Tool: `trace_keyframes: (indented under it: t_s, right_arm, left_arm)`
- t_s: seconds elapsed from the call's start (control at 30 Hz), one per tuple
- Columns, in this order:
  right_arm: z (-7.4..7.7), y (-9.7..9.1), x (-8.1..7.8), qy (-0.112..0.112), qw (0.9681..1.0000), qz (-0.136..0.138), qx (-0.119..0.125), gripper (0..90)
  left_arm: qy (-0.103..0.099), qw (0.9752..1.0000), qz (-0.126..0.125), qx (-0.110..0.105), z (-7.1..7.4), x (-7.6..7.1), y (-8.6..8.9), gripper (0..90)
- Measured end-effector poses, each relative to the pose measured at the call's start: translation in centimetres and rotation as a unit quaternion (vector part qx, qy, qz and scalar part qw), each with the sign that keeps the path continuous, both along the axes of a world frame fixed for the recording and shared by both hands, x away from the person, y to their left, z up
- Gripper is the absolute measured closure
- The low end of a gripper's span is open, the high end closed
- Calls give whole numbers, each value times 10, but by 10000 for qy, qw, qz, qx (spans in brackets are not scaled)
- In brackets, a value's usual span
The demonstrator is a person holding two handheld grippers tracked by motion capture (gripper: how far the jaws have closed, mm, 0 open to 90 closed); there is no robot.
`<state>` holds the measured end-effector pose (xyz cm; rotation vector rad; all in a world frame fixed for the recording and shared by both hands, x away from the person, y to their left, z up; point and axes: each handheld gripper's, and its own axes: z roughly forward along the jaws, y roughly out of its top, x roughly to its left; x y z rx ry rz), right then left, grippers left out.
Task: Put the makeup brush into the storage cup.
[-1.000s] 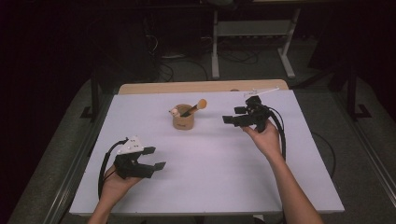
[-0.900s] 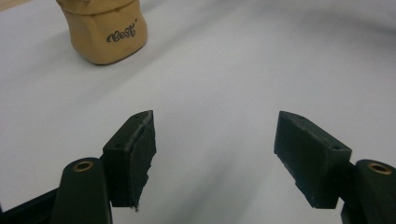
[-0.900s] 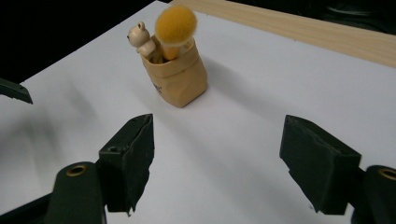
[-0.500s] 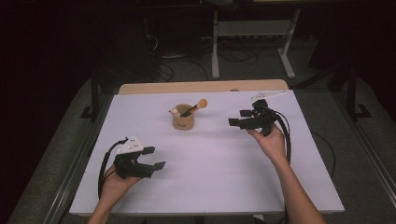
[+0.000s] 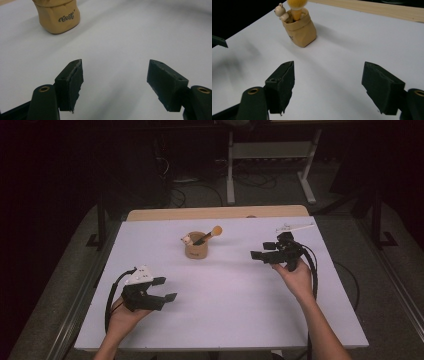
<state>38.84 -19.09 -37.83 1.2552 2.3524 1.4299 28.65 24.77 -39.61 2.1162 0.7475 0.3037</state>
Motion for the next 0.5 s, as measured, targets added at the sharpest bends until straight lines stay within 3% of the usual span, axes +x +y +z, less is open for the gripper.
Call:
trace_keyframes:
  t_s: [0.5]
  right_arm:
    - [-10, -23, -25, 38, 10000, -78, 1, 254]
  left_arm:
    - [11, 10000, -9, 0, -1, 1, -2, 285]
